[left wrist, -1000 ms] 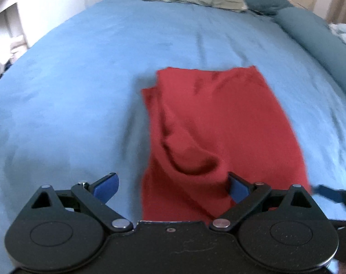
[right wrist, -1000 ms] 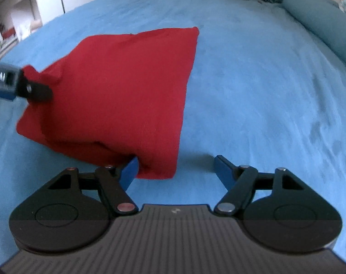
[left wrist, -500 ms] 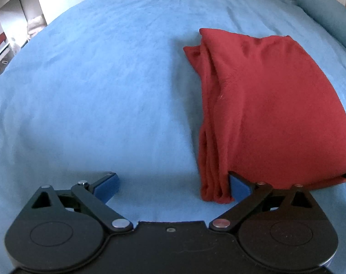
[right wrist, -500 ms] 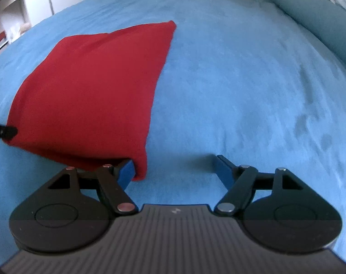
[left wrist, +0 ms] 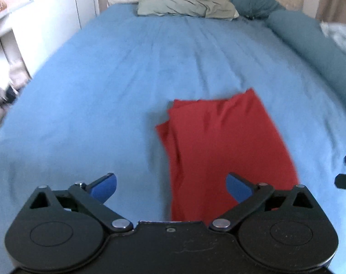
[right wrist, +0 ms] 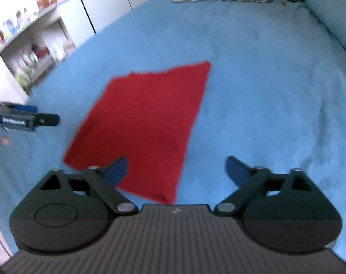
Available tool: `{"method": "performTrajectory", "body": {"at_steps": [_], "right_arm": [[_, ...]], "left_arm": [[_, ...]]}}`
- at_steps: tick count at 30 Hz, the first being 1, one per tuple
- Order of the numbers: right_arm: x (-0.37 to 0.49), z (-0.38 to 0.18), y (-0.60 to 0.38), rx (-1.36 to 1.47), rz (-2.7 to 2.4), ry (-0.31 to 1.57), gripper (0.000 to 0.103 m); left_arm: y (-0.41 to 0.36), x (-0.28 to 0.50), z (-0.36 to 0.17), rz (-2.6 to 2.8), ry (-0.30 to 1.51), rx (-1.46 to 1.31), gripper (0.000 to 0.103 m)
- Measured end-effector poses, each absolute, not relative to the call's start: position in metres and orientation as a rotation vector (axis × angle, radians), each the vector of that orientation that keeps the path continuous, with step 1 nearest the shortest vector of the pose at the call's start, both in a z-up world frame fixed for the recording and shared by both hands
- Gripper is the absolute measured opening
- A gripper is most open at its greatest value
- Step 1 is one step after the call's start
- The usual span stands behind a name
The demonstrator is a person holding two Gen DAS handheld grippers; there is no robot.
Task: Fold small clothes
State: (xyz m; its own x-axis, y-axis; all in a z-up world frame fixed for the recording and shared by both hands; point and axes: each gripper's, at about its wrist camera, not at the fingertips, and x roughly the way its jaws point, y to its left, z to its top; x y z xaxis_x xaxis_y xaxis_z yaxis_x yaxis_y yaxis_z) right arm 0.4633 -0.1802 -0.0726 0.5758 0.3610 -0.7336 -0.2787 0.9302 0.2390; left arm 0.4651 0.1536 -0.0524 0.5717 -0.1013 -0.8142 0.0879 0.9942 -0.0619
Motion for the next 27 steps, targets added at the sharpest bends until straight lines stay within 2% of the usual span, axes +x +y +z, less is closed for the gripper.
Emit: {"method": "performTrajectory", "body": {"at_steps": [5, 9, 14, 16, 19, 20, 22, 24, 27], "right_arm": [[0.513, -0.083, -0.179, 0.193, 0.339, 0.944, 0.103], [0.542, -0.115, -0.172, 0.248, 0.309, 1.018, 0.103], [0.559, -0.145, -0.164, 0.277, 0.299, 1.068, 0.102], [0.564, -0.155, -0.162, 0.282, 0.302, 1.089, 0.095], [0.565, -0.164, -0.161, 0.307, 0.303, 1.101, 0.093], [0.566, -0.166, -0.161, 0.312, 0.304, 1.099, 0.092], [0.564, -0.168, -0.159, 0.317, 0.323, 1.1, 0.075], [0.565, -0.168, -0.157, 0.318, 0.33, 1.107, 0.071], [0.564, -0.162, -0.155, 0.309, 0.326, 1.092, 0.058]], "left_arm": [[0.164, 0.505, -0.086, -0.126, 1.006, -0.144, 0.102], [0.172, 0.531, -0.125, -0.111, 1.094, -0.251, 0.086], [0.173, 0.539, -0.142, -0.159, 1.113, -0.281, 0.084], [0.17, 0.541, -0.145, -0.181, 1.108, -0.274, 0.08], [0.164, 0.542, -0.148, -0.207, 1.102, -0.259, 0.075], [0.162, 0.542, -0.148, -0.214, 1.099, -0.253, 0.071], [0.157, 0.543, -0.149, -0.232, 1.094, -0.238, 0.063], [0.151, 0.542, -0.149, -0.255, 1.08, -0.231, 0.044], [0.142, 0.539, -0.145, -0.254, 1.058, -0.182, 0.033]]}}
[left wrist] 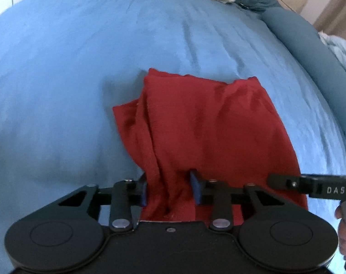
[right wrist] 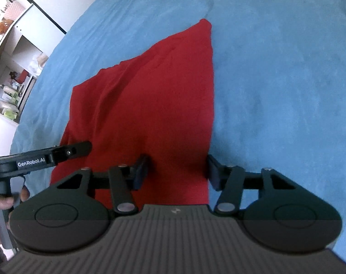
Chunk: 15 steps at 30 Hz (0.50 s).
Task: Fold small clothes
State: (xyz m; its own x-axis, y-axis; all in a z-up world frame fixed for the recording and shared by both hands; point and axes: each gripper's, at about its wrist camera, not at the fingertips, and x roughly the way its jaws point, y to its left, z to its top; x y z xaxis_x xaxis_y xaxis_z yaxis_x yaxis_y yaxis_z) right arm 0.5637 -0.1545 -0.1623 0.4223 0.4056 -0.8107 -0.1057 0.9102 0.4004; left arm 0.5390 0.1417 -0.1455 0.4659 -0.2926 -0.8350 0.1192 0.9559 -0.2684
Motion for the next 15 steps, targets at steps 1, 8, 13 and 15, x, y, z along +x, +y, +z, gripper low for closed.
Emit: {"method": "performTrajectory", "body": {"at_steps": [1, 8, 13, 15], "right_arm": [[0.561, -0.16, -0.154, 0.3, 0.324, 1.082, 0.052], [0.551, -0.139, -0.15, 0.283, 0.321, 1.005, 0.04], [0.52, -0.104, -0.158, 0.303, 0.325, 0.922, 0.038], [0.498, -0.09, -0.172, 0.332, 0.308, 0.913, 0.038]], "left_arm": [[0.14, 0.538, -0.143, -0.249, 1.053, -0.172, 0.03], [0.136, 0.53, -0.124, -0.248, 1.034, -0.14, 0.018], [0.118, 0.496, -0.085, -0.279, 1.0, -0.106, 0.018], [0.109, 0.475, -0.07, -0.292, 0.99, -0.121, 0.018]]}}
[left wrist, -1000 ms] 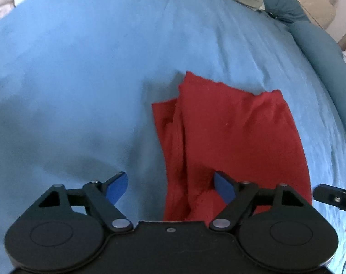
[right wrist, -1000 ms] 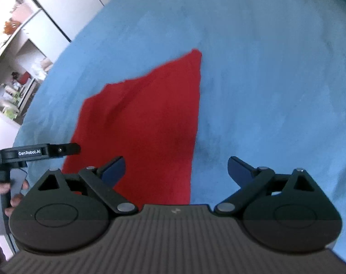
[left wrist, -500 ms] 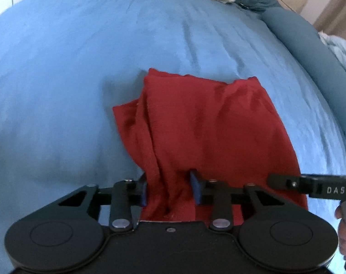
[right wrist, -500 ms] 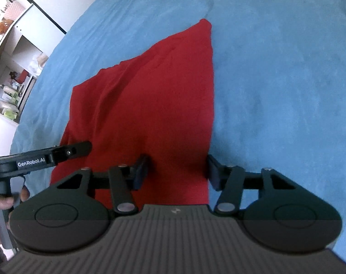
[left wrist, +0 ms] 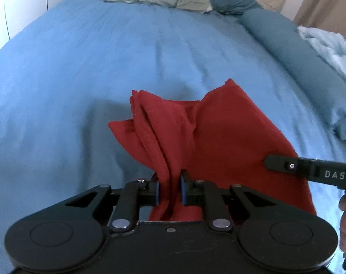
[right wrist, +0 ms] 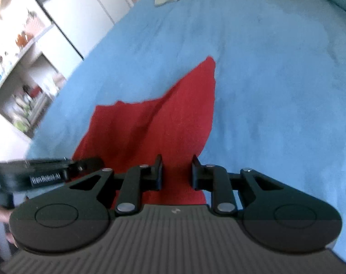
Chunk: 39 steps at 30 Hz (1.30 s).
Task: Fold small clothes
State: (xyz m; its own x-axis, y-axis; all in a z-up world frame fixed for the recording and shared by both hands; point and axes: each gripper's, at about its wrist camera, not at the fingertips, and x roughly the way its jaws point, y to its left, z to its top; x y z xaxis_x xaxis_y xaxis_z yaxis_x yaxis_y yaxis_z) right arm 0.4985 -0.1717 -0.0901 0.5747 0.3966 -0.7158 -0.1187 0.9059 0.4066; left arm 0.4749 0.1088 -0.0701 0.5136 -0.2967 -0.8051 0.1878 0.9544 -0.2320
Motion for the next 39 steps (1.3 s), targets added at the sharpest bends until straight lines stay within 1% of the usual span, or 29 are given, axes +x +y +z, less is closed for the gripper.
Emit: {"method": "performTrajectory", "body": {"at_steps": [3, 6, 10, 12, 13, 16, 17, 19, 20, 21, 22, 23, 24, 27, 32, 35, 39], "right_arm": [[0.456, -0.075, -0.197, 0.346, 0.266, 0.914, 0.038], [0.417, -0.075, -0.22, 0.312, 0.211, 0.947, 0.038], [0.376, -0.109, -0.253, 0.272, 0.142, 1.01, 0.038], [0.365, -0.129, -0.263, 0.256, 0.109, 1.03, 0.038], [0.361, -0.139, -0.268, 0.265, 0.101, 1.033, 0.038], [0.357, -0.147, -0.271, 0.29, 0.108, 1.002, 0.039], [0.36, -0.146, -0.267, 0.274, 0.114, 1.001, 0.041], [0.361, -0.143, -0.265, 0.242, 0.129, 1.004, 0.051], [0.358, -0.138, -0.268, 0.232, 0.137, 0.996, 0.057], [0.357, -0.134, -0.267, 0.223, 0.146, 0.981, 0.072], [0.355, -0.127, -0.267, 0.213, 0.156, 0.956, 0.08], [0.353, -0.121, -0.268, 0.197, 0.16, 0.93, 0.086], [0.352, -0.117, -0.269, 0.181, 0.16, 0.916, 0.086], [0.352, -0.116, -0.278, 0.15, 0.148, 0.917, 0.088], [0.345, -0.152, -0.301, 0.167, 0.134, 0.908, 0.088], [0.34, -0.175, -0.311, 0.209, 0.144, 0.873, 0.089], [0.329, -0.185, -0.311, 0.203, 0.152, 0.788, 0.09]], "left_arm": [[0.09, 0.441, -0.061, -0.319, 0.992, -0.151, 0.018], [0.064, 0.41, -0.069, -0.338, 1.015, -0.159, 0.018], [0.024, 0.377, -0.105, -0.335, 1.071, -0.118, 0.018], [0.01, 0.363, -0.119, -0.288, 1.059, -0.053, 0.019], [0.008, 0.36, -0.12, -0.28, 1.044, -0.039, 0.019], [0.006, 0.353, -0.12, -0.253, 1.02, -0.019, 0.023], [0.005, 0.353, -0.118, -0.24, 1.017, -0.007, 0.029], [0.001, 0.353, -0.112, -0.21, 1.004, 0.017, 0.039], [0.002, 0.351, -0.107, -0.2, 0.989, 0.028, 0.049], [0.003, 0.345, -0.101, -0.192, 0.974, 0.039, 0.061], [0.005, 0.342, -0.096, -0.179, 0.957, 0.052, 0.067], [0.007, 0.337, -0.092, -0.168, 0.943, 0.063, 0.075], [0.01, 0.332, -0.09, -0.158, 0.93, 0.074, 0.076], [0.013, 0.327, -0.1, -0.135, 0.926, 0.105, 0.076], [0.022, 0.313, -0.136, -0.103, 0.895, 0.119, 0.078], [0.026, 0.305, -0.154, -0.11, 0.84, 0.1, 0.079], [0.025, 0.297, -0.155, -0.103, 0.769, 0.098, 0.078]]}}
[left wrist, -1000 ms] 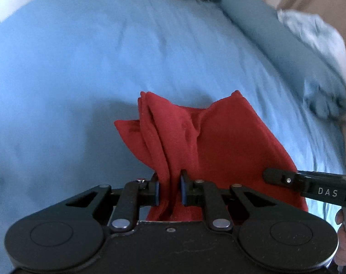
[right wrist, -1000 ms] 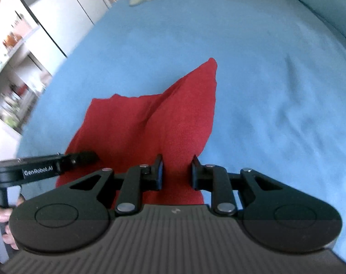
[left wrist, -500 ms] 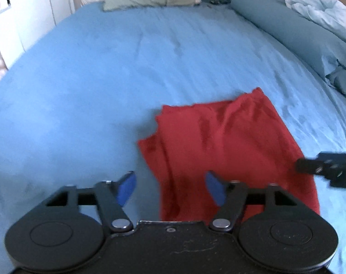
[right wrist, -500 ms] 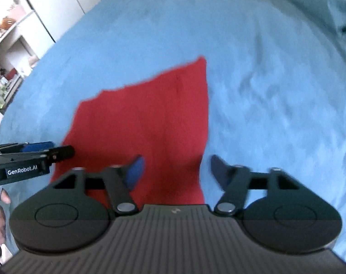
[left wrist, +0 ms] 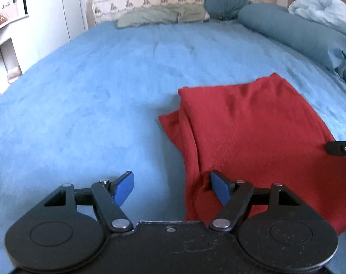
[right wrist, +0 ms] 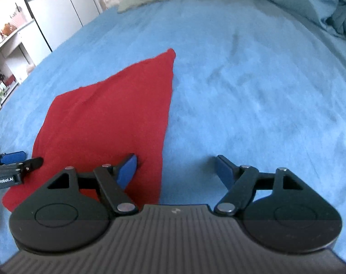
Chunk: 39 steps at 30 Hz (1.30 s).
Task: Fold small clothes
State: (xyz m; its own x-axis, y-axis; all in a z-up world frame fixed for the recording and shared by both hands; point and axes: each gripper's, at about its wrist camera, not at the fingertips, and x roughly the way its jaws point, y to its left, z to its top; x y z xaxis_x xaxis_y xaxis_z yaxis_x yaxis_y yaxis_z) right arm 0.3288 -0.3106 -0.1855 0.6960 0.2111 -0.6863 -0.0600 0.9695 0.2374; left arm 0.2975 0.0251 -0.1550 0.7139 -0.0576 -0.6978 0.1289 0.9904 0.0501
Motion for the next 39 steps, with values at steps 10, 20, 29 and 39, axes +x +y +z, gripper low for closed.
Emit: {"method": "performTrajectory", "body": {"at_steps": [10, 20, 29, 39], "right_arm": [[0.256, -0.084, -0.301, 0.143, 0.132, 0.641, 0.097], [0.123, 0.01, -0.275, 0.001, 0.038, 0.599, 0.103], [0.053, 0.005, -0.271, 0.019, -0.021, 0.662, 0.103], [0.027, -0.005, -0.26, 0.021, -0.043, 0.7, 0.103]], "left_arm": [[0.033, 0.229, -0.05, -0.061, 0.639, 0.095, 0.076], [0.019, 0.107, 0.037, -0.002, 0.576, 0.157, 0.103], [0.026, 0.042, 0.025, 0.037, 0.633, 0.091, 0.103], [0.029, 0.023, 0.026, 0.041, 0.622, 0.074, 0.103]]}}
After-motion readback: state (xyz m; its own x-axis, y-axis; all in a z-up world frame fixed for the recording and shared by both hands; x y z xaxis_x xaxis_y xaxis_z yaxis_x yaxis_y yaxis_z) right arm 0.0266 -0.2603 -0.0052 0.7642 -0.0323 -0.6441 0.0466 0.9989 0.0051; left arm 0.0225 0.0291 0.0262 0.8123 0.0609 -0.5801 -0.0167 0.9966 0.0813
